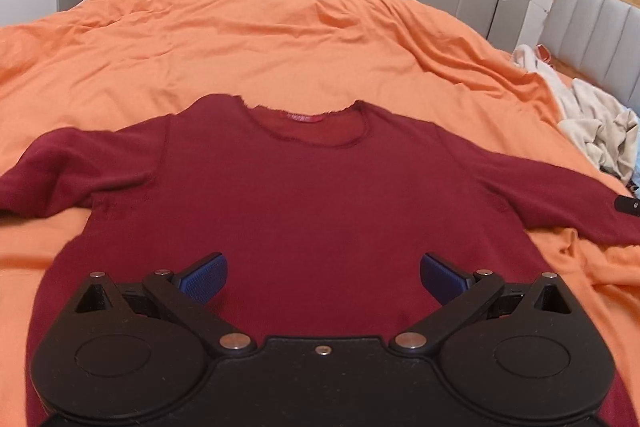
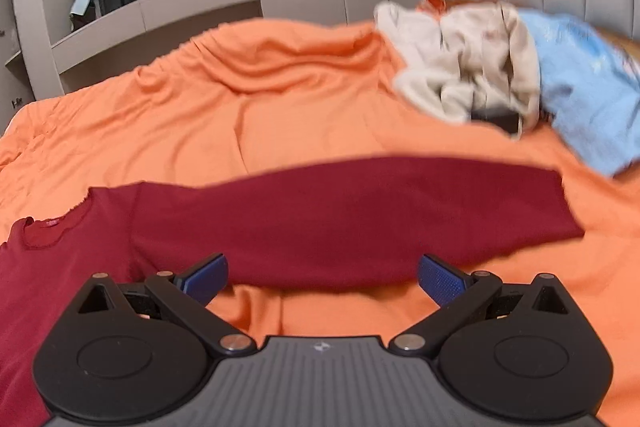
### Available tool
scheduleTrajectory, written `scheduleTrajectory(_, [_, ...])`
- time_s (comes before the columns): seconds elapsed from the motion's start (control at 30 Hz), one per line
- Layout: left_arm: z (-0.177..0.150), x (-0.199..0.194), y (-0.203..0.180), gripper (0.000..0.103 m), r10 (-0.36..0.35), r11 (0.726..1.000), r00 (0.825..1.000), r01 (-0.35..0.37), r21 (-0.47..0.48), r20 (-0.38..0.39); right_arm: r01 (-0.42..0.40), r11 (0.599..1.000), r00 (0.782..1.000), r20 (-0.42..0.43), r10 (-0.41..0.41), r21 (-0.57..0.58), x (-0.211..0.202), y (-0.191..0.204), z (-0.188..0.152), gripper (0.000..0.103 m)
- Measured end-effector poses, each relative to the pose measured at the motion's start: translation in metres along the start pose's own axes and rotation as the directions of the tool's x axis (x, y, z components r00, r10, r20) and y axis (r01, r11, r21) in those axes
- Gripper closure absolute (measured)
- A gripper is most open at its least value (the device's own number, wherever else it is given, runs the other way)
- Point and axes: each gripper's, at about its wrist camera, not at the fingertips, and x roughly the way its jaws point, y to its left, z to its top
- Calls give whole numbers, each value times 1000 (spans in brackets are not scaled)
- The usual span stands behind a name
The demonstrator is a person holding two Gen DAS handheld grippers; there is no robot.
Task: Fold small clothes
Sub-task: 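Move the right tool to the shirt's sleeve cuff and close on it, then lift the sleeve with the right tool and lay it across the shirt body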
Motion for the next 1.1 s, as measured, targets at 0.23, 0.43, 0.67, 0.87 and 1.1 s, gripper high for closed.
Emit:
scheduleTrajectory(0.23, [-12, 6, -2, 1, 13, 999, 1000, -12, 37, -25, 32, 942, 987, 137, -83, 334, -8, -63, 3, 0])
scheduleTrajectory(0.43, [-13, 6, 3, 1, 4, 1000, 1000, -4, -2, -23, 52, 866, 994, 58, -92, 497, 14, -110, 0, 0])
scheduleTrajectory(0.67, [-14, 6, 1, 0, 10, 1000, 1000, -10, 8, -26, -44, 795, 981, 176, -79, 605, 26, -140, -4, 0])
scheduleTrajectory(0.87, [-14, 6, 0, 0, 12, 1000, 1000, -11, 11, -28, -10, 785, 967, 206, -150, 619, 30, -145, -2, 12])
scheduleTrajectory(1.1, [-16, 6, -1, 1, 14, 1000, 999, -13, 19, -30, 59, 783, 960, 179, -214, 620, 41, -150, -3, 31])
